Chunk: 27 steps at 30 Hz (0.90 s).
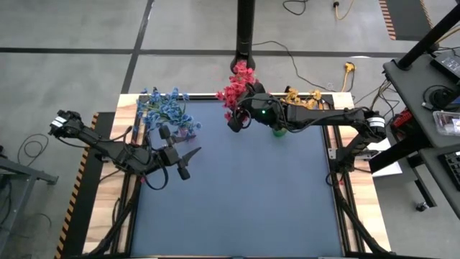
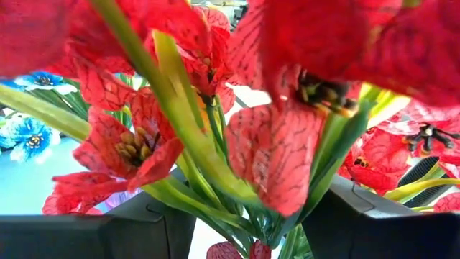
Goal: Sort flowers into vase by color
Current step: Put the red flower into the transparent vase
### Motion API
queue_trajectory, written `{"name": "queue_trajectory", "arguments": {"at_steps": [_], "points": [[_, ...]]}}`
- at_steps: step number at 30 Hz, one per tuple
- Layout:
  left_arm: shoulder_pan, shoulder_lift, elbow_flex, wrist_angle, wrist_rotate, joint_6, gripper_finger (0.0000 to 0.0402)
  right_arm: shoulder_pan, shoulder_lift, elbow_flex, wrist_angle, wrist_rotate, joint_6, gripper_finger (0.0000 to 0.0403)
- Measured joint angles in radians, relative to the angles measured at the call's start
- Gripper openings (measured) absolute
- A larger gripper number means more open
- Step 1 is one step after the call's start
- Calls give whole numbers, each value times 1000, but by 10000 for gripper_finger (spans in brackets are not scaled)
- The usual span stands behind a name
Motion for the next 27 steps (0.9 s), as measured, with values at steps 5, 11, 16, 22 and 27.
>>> {"name": "queue_trajectory", "arguments": {"at_steps": [5, 11, 16, 22, 27], "points": [[0, 0, 0, 0, 0, 0, 184, 0, 0, 0, 0, 0, 0, 199], [0, 0, 0, 0, 0, -6, 184, 0, 0, 0, -12, -1, 26, 199], [0, 0, 0, -1, 0, -7, 184, -2, 0, 0, -55, 0, 50, 199], [1, 0, 0, -1, 0, -7, 184, -2, 0, 0, -67, 8, 44, 199], [1, 0, 0, -1, 0, -7, 184, -2, 0, 0, -69, 8, 34, 197]]}}
